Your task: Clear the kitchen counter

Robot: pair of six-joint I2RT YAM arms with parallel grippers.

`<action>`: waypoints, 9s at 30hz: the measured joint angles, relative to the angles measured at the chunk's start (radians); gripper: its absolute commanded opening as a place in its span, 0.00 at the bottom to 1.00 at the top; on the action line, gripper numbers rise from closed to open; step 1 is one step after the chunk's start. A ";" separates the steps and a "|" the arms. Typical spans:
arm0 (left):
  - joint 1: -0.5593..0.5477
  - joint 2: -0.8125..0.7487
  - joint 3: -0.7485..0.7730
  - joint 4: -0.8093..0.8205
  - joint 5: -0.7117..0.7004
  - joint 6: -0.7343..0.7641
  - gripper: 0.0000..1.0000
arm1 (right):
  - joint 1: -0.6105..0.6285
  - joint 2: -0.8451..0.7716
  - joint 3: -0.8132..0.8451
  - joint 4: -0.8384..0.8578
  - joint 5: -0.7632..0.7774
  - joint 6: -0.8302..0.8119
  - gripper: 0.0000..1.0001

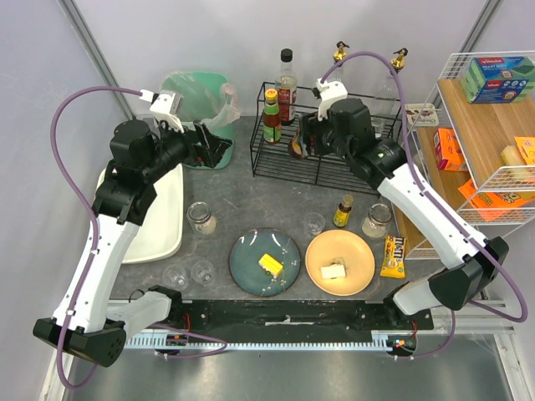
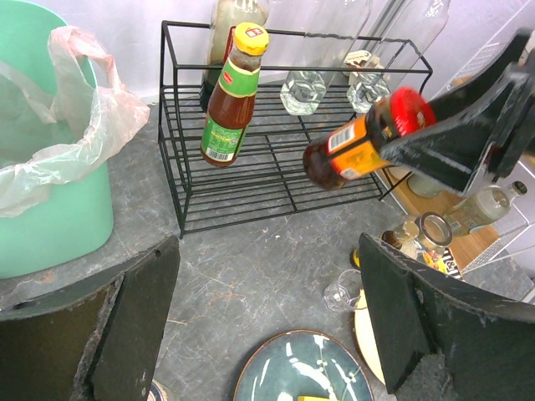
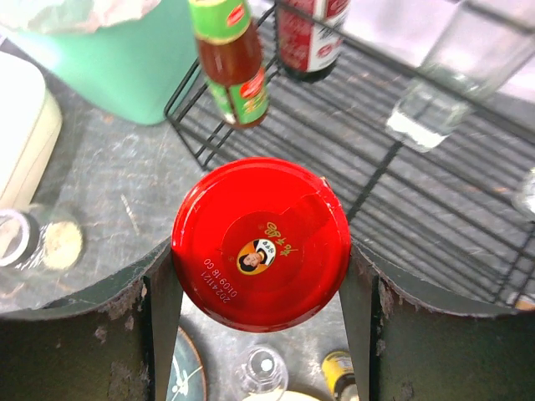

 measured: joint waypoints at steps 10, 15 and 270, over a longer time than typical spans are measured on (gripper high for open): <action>0.000 0.000 0.000 0.000 -0.002 0.000 0.93 | -0.040 0.110 0.187 -0.053 0.113 -0.058 0.23; 0.000 0.000 0.000 -0.001 -0.008 0.000 0.93 | -0.053 0.205 0.257 -0.093 0.128 -0.072 0.23; 0.000 -0.340 0.032 -0.252 -0.265 -0.006 0.90 | 0.577 0.491 0.016 0.319 0.133 0.144 0.98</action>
